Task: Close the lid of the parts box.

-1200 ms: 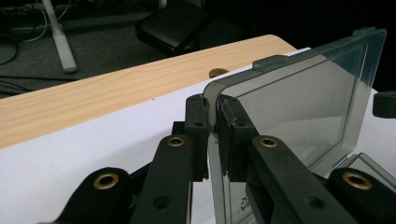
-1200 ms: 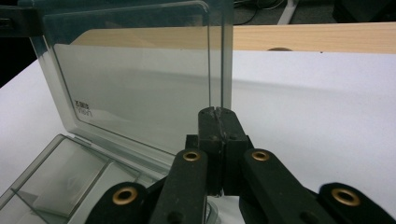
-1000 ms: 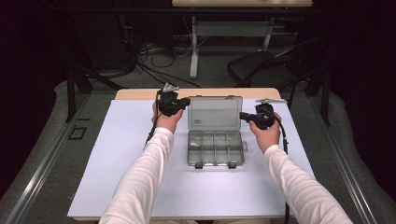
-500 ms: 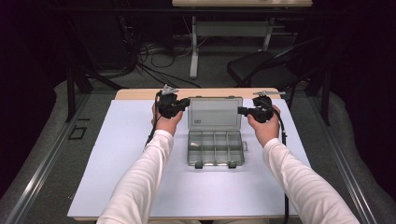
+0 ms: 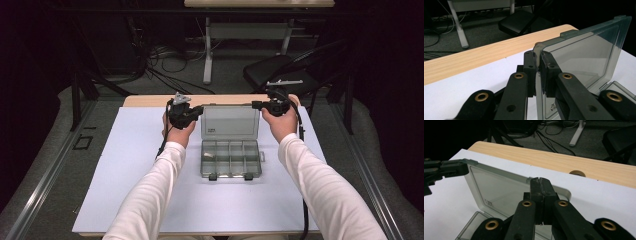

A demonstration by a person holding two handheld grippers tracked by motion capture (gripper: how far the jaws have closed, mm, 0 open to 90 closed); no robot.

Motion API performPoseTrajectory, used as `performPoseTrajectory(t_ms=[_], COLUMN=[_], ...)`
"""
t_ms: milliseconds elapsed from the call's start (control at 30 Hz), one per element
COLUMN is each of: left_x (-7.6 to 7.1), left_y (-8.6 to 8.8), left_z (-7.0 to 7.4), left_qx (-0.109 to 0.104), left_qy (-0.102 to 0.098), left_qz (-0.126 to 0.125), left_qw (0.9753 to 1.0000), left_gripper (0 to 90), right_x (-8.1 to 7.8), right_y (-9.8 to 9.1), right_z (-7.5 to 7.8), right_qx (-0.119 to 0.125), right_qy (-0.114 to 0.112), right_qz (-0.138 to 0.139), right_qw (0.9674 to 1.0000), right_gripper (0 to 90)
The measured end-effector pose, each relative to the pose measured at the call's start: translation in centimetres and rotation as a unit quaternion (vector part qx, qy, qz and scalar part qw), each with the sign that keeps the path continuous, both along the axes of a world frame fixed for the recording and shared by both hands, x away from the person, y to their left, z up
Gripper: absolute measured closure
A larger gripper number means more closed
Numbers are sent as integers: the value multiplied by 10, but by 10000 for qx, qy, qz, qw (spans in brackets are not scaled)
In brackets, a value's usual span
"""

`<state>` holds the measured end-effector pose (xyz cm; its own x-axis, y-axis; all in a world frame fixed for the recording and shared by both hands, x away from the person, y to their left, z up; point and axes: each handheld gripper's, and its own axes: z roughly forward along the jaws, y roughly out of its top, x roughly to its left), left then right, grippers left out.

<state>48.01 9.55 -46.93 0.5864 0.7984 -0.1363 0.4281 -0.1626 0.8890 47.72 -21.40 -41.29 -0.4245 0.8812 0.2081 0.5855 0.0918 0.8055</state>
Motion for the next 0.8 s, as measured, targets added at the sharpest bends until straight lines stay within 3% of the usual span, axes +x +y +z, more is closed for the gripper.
performPoseTrajectory(t_ms=[200, 500, 800], left_x=[-2, -5, -8], left_y=[0, 1, 1], left_z=[0, 0, 0], left_qx=[23, -8, -28], left_qy=[-23, -89, -101], left_qz=[-4, -17, -13], left_qw=[10000, 10000, 9999], left_gripper=[838, 839, 840], right_x=[11, 23, 27], right_y=[5, 8, 10], right_z=[6, 0, -5], right_qx=[-114, -186, -212], right_qy=[76, 277, 366], right_qz=[-169, -335, -309], right_qw=[9998, 9989, 9986], right_gripper=[900, 900, 900])
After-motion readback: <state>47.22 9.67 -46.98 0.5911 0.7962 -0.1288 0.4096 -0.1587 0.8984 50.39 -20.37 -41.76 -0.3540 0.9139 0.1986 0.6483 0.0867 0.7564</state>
